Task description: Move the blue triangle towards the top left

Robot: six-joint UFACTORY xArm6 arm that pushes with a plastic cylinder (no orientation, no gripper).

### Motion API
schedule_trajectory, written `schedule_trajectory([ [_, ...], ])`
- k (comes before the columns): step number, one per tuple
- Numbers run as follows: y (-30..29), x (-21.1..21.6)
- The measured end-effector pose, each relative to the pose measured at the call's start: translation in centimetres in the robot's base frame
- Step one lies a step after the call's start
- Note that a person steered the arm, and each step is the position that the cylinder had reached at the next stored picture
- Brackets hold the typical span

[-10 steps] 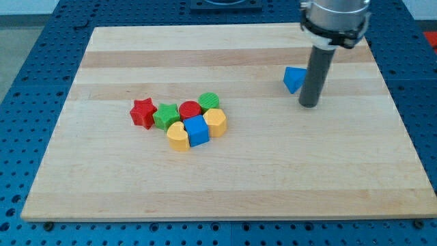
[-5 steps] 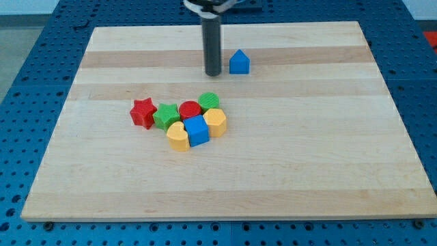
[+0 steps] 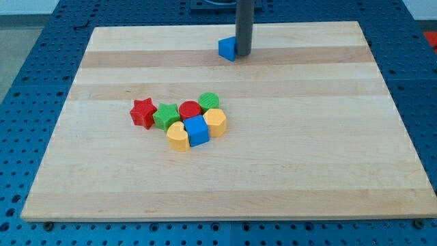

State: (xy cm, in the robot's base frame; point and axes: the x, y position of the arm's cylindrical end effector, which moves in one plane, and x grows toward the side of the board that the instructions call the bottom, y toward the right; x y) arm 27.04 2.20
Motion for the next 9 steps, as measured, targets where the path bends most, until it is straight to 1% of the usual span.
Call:
schedule_trajectory([
  [1,-4.0,-2.4],
  [3,-14.1,-5.3],
  [4,-10.9,-6.5],
  [5,-6.3,-6.8],
  [6,-1.7,-3.3],
  [7,-0.4,-0.6],
  [8,-2.7,-0.5],
  [9,-8.1,-0.6],
])
